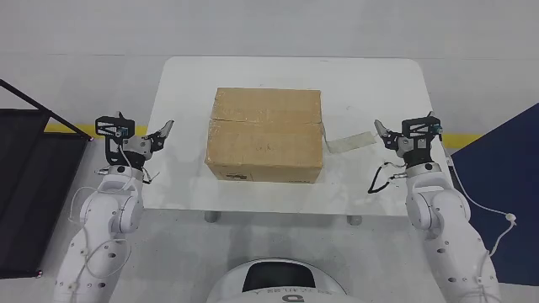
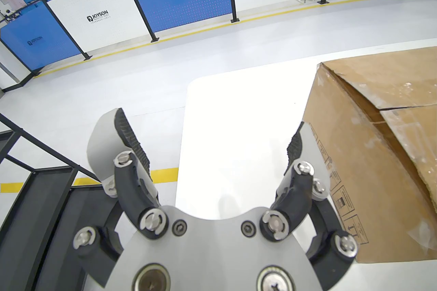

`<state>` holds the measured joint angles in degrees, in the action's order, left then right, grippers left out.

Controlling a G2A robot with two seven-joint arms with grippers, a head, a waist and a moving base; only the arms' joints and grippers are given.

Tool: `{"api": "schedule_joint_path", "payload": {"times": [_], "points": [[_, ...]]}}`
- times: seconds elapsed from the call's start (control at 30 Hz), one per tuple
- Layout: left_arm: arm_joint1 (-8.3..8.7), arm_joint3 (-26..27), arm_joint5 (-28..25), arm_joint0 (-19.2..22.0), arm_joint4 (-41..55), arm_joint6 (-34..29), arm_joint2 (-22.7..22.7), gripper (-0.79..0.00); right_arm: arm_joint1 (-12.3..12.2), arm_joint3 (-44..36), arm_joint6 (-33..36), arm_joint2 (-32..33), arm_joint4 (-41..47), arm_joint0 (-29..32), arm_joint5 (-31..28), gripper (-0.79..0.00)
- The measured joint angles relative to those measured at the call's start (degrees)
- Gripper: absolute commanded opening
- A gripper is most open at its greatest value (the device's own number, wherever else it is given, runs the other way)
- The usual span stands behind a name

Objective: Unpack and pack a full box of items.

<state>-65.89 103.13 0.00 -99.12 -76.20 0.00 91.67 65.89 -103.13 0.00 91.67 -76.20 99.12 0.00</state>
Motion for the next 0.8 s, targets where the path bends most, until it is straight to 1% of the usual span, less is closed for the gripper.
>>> {"api": "schedule_joint_path", "payload": {"times": [0.13,0.27,0.37,0.57,0.63,0.7,0.8], "points": [[-0.01,-0.1,0.3,0.1,-0.3,0.1,0.0,0.000,0.0,0.0,0.0,0.0,0.0,0.0,0.0,0.000],[-0.20,-0.9,2.1,0.7,-3.1,1.0,-0.8,0.000,0.0,0.0,0.0,0.0,0.0,0.0,0.0,0.000],[-0.38,-1.6,3.1,1.3,-5.9,1.7,-2.4,0.000,0.0,0.0,0.0,0.0,0.0,0.0,0.0,0.000],[-0.59,-2.3,1.4,2.1,-10.3,2.1,-5.7,0.000,0.0,0.0,0.0,0.0,0.0,0.0,0.0,0.000],[-0.71,-2.3,2.0,2.4,-12.3,2.3,-6.8,0.000,0.0,0.0,0.0,0.0,0.0,0.0,0.0,0.000],[-0.91,-2.4,4.1,3.1,-15.5,2.9,-8.3,0.000,0.0,0.0,0.0,0.0,0.0,0.0,0.0,0.000],[-1.20,-2.7,4.8,4.2,-17.0,2.5,-10.1,0.000,0.0,0.0,0.0,0.0,0.0,0.0,0.0,0.000]]}}
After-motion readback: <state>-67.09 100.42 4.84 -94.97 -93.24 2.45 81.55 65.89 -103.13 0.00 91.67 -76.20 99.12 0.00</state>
